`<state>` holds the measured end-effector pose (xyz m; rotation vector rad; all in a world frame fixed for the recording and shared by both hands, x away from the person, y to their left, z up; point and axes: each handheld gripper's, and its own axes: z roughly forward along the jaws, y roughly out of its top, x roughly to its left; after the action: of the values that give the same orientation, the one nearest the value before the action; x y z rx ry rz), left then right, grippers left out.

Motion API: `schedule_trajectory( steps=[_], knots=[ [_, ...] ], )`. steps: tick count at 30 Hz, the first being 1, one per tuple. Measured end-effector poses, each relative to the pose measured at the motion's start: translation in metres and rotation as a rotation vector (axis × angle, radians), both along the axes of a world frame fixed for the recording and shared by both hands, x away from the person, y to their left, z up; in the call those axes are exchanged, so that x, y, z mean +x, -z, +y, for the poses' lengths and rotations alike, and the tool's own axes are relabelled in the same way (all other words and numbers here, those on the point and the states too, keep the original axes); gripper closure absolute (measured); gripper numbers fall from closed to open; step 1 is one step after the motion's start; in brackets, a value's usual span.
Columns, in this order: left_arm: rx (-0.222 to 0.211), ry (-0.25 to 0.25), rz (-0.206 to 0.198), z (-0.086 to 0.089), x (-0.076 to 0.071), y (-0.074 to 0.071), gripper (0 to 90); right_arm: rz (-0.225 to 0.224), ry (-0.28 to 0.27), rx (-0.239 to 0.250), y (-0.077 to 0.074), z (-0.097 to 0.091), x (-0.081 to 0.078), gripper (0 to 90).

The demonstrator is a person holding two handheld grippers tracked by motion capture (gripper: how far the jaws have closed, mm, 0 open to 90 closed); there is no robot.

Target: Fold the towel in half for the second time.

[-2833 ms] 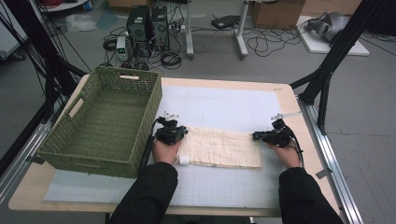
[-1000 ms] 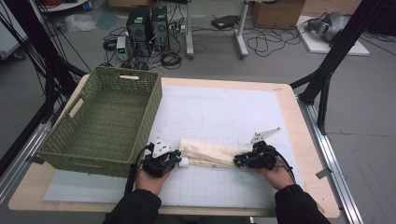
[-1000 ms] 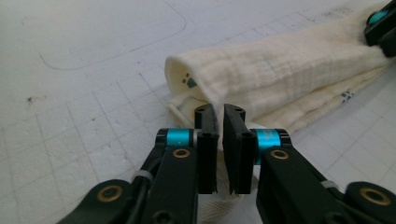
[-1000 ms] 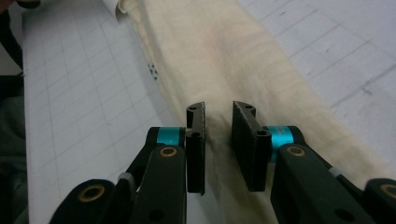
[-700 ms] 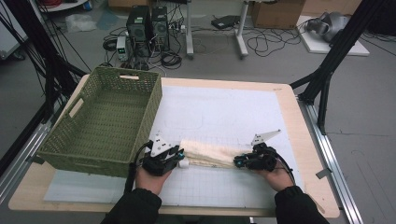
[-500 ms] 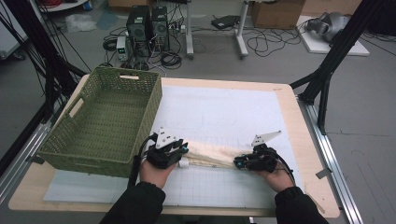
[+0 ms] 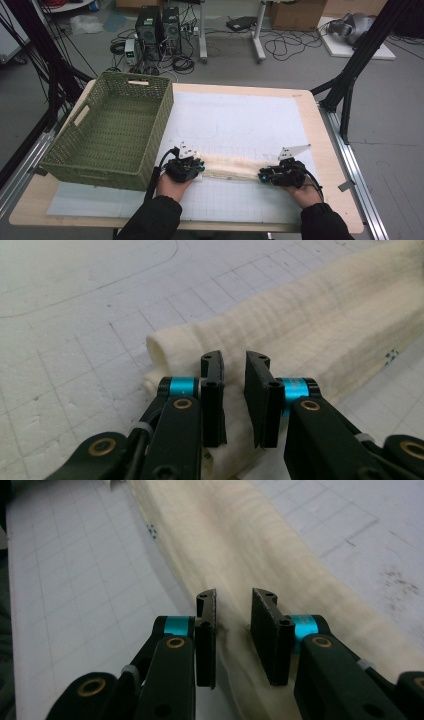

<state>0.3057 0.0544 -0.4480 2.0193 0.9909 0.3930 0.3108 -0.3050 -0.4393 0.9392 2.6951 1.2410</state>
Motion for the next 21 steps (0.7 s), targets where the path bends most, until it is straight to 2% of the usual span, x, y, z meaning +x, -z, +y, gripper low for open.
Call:
schedule_trajectory(
  steps=[5, 7, 10, 15, 18, 21],
  knots=[
    [0.015, 0.014, -0.021, 0.000, -0.004, -0.004, 72.6, -0.037, 0.012, -0.012, 0.000, -0.009, -0.009, 66.8],
    [-0.009, 0.021, -0.028, 0.004, -0.007, -0.008, 70.8, -0.062, 0.018, -0.011, -0.003, -0.012, -0.012, 66.1],
    [-0.016, 0.046, -0.023, 0.009, -0.010, -0.013, 67.0, -0.087, 0.029, 0.000, -0.008, -0.018, -0.016, 64.0],
    [-0.004, 0.064, -0.013, 0.010, -0.012, -0.013, 63.0, -0.089, 0.042, 0.009, -0.010, -0.026, -0.021, 61.4],
    [0.029, 0.074, -0.007, 0.007, -0.012, -0.010, 65.5, -0.085, 0.043, -0.006, -0.009, -0.028, -0.023, 61.3],
    [0.053, 0.095, -0.010, 0.003, -0.012, -0.007, 77.2, -0.084, 0.039, -0.032, -0.006, -0.027, -0.022, 65.7]
  ],
)
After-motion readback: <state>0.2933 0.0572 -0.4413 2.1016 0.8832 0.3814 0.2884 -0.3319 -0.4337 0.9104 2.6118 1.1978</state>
